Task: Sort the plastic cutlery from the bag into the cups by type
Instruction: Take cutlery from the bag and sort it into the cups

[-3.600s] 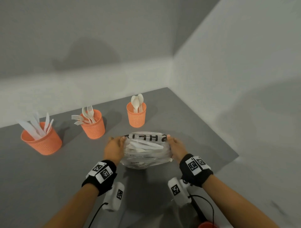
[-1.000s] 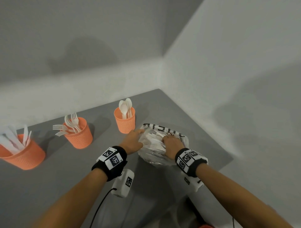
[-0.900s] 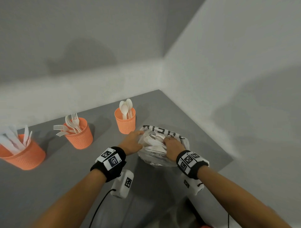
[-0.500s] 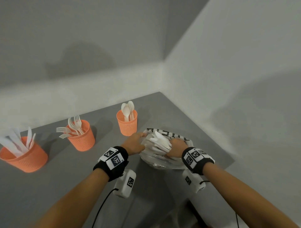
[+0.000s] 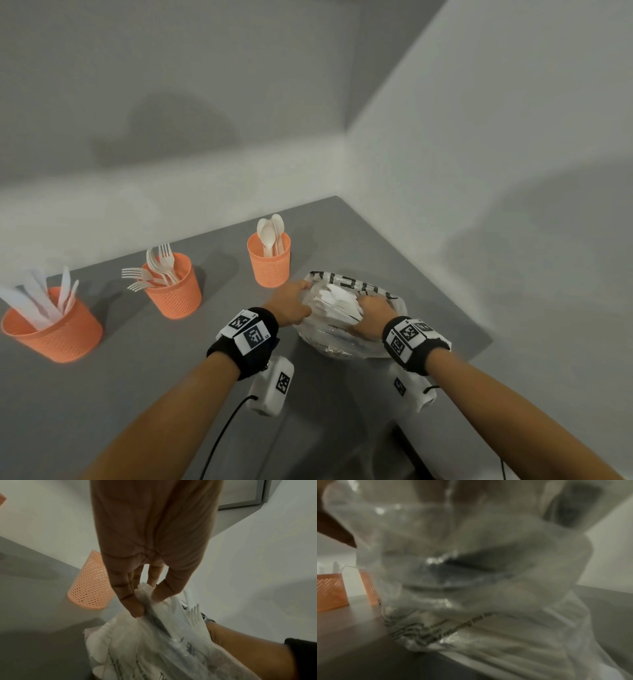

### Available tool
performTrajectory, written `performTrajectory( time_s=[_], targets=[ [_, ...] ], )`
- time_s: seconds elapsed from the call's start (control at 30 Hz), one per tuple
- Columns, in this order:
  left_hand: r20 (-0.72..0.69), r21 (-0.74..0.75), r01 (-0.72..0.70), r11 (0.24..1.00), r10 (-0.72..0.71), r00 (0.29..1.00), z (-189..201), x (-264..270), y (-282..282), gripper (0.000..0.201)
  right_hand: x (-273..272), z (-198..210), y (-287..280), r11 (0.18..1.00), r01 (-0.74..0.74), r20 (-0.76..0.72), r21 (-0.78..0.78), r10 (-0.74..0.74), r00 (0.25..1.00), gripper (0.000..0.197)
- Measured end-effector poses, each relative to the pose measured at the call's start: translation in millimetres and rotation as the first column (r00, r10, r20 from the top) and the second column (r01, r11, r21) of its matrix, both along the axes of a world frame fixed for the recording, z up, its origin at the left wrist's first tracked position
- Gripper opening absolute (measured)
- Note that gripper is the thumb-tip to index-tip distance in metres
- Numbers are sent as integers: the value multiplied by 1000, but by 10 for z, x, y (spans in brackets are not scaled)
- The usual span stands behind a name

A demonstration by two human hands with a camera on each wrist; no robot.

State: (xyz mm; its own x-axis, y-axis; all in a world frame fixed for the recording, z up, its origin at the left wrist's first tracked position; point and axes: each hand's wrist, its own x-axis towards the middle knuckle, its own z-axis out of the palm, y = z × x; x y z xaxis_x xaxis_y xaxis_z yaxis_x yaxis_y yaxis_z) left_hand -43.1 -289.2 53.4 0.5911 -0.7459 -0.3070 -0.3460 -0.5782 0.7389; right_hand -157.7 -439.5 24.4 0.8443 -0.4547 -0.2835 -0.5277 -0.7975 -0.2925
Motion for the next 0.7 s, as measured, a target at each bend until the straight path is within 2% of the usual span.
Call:
performTrajectory(
  time_s=[0.07,0.2,0.37,0.43,0.53,0.6,0.67,0.7],
  targets=[
    [-5,5,2,1000,-2,1000,-7,8,4,57,1,-6,-19,999,12,-3,39,-12,1000,39],
    [-3,12,-1,1000,1,1000,-30,10,12,58,-30,127,-22,973,57,75,222,-75,994,30],
    [15,6,-18,1000,18,1000,-28,-32,-33,58,-28,216,-59,934,61,195,352,-136,971,42],
    [-9,3,-26,1000,26,1000,-24,-57,-39,57,-14,236,-62,901,54,239,430,-171,956,40],
    [-75,-22,-46,999,45,996,-6,-85,10,53,20,354,-30,834,39,276,550,-226,934,17],
    [-42,-63,-68,996,65,997,25,-78,92,43,70,479,9,790,22,303,613,-261,917,7],
    [-94,-179,-167,970,152,984,78,-72,209,28,151,602,64,699,6,334,715,-348,876,12],
    [-191,-245,-255,935,212,959,112,-81,283,17,196,661,105,633,-3,337,774,-408,848,14]
  ],
)
